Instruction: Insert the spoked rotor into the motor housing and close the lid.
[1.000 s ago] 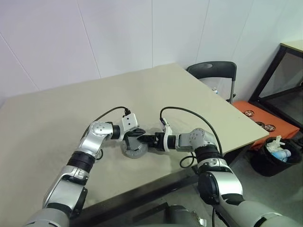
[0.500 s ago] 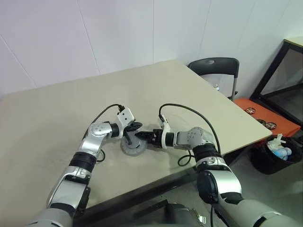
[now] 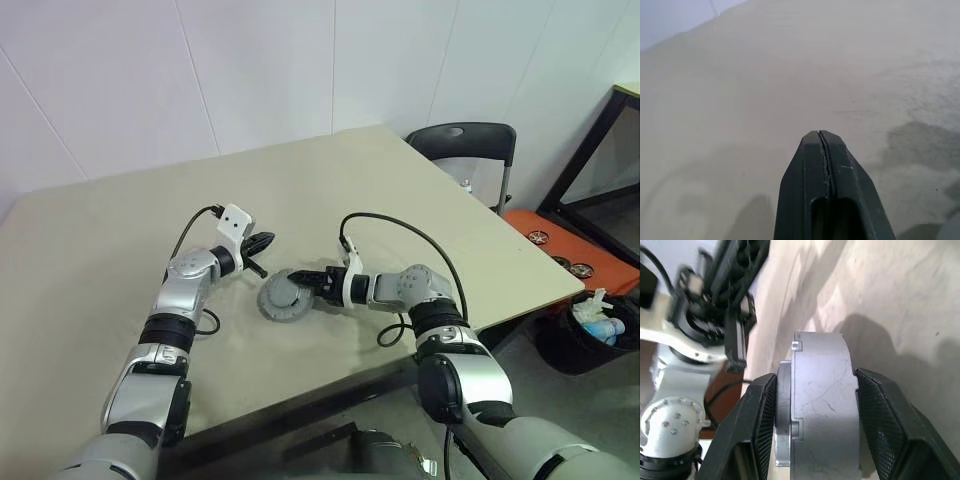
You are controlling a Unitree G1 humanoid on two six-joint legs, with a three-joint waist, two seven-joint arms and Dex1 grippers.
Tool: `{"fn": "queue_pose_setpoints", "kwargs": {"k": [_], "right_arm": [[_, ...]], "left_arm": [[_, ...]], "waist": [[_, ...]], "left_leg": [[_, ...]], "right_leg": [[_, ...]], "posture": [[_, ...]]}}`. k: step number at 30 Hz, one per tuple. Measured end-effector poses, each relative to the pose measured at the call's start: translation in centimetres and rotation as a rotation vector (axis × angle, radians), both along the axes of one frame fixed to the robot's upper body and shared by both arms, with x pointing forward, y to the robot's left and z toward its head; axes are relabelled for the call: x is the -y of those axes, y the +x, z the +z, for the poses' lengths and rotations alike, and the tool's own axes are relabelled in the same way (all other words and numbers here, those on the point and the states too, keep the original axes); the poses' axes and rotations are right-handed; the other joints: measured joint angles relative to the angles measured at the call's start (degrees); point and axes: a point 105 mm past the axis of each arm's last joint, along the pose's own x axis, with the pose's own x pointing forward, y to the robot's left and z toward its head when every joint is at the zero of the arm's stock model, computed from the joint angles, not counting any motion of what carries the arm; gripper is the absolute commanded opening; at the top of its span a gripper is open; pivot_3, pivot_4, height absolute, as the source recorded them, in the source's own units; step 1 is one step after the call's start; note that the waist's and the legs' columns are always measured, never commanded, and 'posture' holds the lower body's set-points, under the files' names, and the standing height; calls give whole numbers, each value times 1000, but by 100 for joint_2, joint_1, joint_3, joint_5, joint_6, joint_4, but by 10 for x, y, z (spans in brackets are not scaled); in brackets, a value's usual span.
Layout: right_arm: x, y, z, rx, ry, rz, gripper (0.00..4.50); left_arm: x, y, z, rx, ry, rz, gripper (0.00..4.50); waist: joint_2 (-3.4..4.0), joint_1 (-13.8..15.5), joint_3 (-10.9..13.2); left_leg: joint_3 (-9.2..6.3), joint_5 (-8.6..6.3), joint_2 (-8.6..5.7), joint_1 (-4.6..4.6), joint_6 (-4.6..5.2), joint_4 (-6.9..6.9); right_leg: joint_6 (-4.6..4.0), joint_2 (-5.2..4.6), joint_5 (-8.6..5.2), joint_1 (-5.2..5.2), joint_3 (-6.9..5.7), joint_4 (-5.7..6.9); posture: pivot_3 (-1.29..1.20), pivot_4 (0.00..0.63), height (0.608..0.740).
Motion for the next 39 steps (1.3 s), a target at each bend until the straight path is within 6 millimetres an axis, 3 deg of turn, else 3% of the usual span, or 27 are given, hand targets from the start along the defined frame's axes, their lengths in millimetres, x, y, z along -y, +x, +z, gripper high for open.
{"fn": "queue_pose_setpoints", "kwargs": {"k": [6, 12, 16, 26, 30, 39], "right_arm": [[4, 12, 23, 35, 125, -62, 2125], [10, 25, 53, 103, 257, -120, 2125], [12, 28, 55, 118, 272, -141, 2124], [14, 31, 67, 160, 311, -158, 2124], [14, 31, 67, 163, 311, -159, 2124], [17, 30, 62, 162, 306, -171, 2124]], "left_arm": [[-15, -9, 4, -53, -176, 73, 0], [-31, -35, 2, -191, -457, 113, 0], [-44, -52, 8, -253, -627, 139, 922], [-40, -70, 18, -356, -956, 140, 4336], [-22, -74, 14, -443, -1052, 101, 4477], [-7, -76, 14, -525, -1140, 70, 4477]], "waist": [[-1, -9, 0], [-6, -6, -1], [-7, -8, -1], [-10, -3, -1], [-13, -4, -1], [-13, -3, -1]], "left_leg": [[2, 0, 0, -12, 0, 4], [2, 0, 1, -10, 1, 5], [3, -1, 0, -9, 1, 6], [2, -1, -1, -5, 1, 8], [3, -1, -2, -5, 1, 8], [7, 0, -3, -2, 0, 9]], "right_leg": [[-6, -1, 4, -25, 2, 5], [-6, 0, 4, -21, 3, 6], [-6, -1, 4, -19, 4, 7], [-6, -1, 4, 8, 4, 3], [-6, 0, 4, 16, 4, 5], [-7, 1, 4, 16, 8, 8]], "posture": [[0, 0, 740], [0, 0, 740], [0, 0, 740], [0, 0, 740], [0, 0, 740], [0, 0, 740]]}}
